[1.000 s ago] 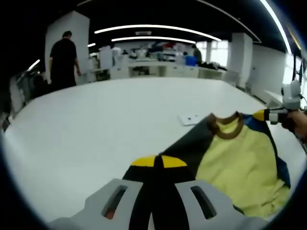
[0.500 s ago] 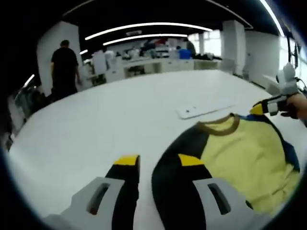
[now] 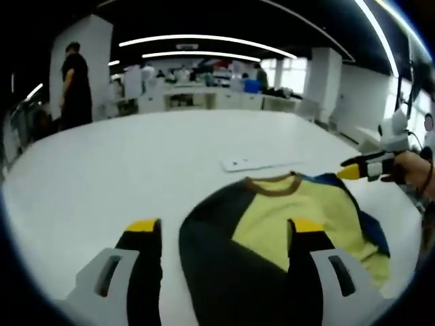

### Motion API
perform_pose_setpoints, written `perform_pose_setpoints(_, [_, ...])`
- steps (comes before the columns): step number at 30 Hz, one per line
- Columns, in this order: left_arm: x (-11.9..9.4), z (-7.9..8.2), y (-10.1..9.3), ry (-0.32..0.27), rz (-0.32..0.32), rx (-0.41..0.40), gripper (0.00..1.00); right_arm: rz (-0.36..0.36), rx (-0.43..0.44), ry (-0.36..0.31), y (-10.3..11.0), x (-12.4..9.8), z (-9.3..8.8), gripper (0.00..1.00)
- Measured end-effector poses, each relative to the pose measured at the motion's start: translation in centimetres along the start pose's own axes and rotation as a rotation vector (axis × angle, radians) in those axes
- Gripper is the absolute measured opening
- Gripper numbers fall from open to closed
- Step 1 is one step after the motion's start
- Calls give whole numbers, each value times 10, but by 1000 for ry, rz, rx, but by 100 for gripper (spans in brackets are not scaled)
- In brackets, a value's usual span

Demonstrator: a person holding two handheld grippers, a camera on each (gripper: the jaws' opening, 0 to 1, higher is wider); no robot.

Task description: Fold the garment on the visible template until the final outline fits inside the template.

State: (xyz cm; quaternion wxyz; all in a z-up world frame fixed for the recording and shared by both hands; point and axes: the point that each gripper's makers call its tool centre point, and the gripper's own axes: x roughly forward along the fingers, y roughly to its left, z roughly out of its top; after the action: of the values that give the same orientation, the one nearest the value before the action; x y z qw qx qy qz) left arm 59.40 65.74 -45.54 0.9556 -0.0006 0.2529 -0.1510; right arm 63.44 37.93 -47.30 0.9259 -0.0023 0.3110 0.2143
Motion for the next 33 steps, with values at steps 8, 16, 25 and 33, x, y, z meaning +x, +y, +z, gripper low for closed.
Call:
perform_pose_setpoints(8, [-23, -15, -19, 22, -22, 4, 74, 33, -5, 9, 17, -27, -18, 64])
perform_pose_setpoints(16, [-31, -25, -26, 38, 1, 61, 71, 44, -38, 28, 24, -48, -47, 60])
perform_pose_setpoints(25, [-36, -44, -37, 67, 18, 78, 66, 67, -29, 62, 31, -67, -73, 57])
perform_pose_setpoints(33, [-34, -60, -37, 110, 42, 147, 53, 59, -30, 74, 38, -78, -88, 49])
